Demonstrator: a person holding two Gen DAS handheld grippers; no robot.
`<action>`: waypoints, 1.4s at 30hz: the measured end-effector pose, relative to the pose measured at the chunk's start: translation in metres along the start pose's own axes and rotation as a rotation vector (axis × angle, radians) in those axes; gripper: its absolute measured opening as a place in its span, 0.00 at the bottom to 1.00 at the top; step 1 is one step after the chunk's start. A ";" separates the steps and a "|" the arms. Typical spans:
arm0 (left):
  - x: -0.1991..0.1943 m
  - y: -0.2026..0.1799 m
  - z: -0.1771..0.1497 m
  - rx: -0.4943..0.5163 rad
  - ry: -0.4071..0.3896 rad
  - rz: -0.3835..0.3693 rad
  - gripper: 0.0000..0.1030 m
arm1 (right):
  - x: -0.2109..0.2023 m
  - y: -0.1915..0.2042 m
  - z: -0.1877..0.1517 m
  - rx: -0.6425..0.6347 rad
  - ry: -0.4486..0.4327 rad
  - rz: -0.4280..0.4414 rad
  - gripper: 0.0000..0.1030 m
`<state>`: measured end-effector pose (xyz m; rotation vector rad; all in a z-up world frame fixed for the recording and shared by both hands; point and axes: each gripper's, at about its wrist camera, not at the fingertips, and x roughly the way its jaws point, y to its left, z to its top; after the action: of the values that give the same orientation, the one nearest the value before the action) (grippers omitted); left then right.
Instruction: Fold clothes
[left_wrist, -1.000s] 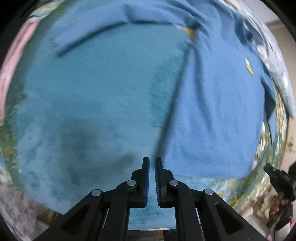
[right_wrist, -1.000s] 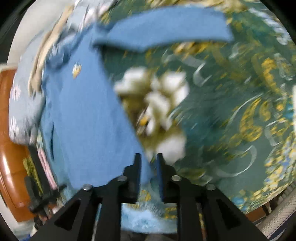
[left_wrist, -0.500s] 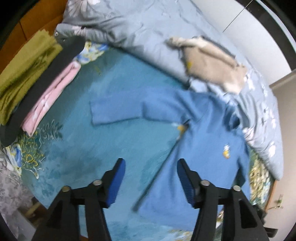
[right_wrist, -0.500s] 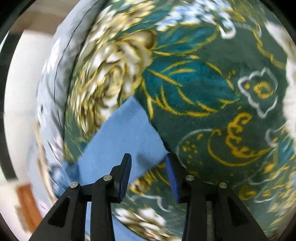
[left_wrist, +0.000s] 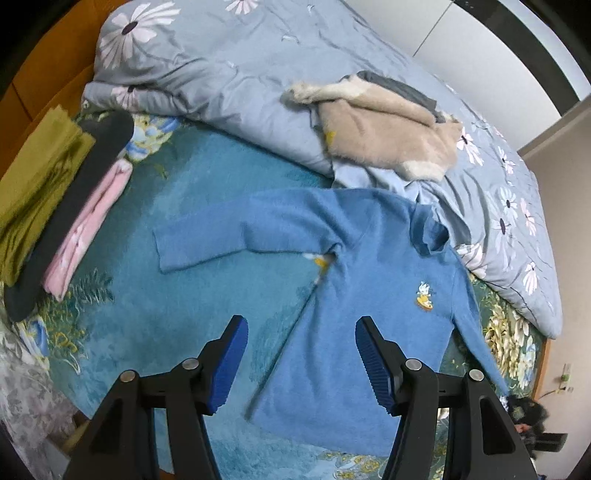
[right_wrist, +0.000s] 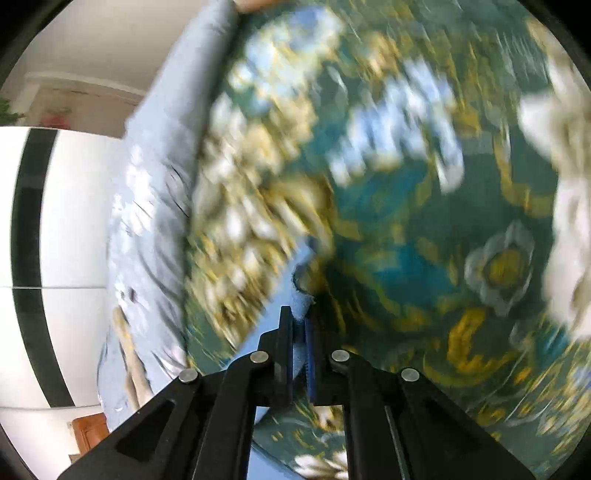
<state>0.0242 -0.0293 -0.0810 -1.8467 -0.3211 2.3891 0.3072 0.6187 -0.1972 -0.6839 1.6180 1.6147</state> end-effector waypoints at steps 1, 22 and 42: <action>-0.002 0.000 0.001 0.003 -0.006 -0.005 0.63 | -0.004 0.010 0.004 -0.029 -0.009 0.005 0.05; -0.002 0.087 0.036 -0.160 -0.018 0.011 0.66 | 0.006 0.150 -0.082 -0.455 0.088 -0.007 0.07; 0.048 -0.008 0.042 0.049 0.128 0.066 0.68 | 0.039 -0.046 -0.010 0.224 0.060 -0.069 0.26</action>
<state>-0.0295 -0.0152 -0.1145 -2.0062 -0.1913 2.2835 0.3197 0.6104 -0.2560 -0.6683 1.7662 1.3497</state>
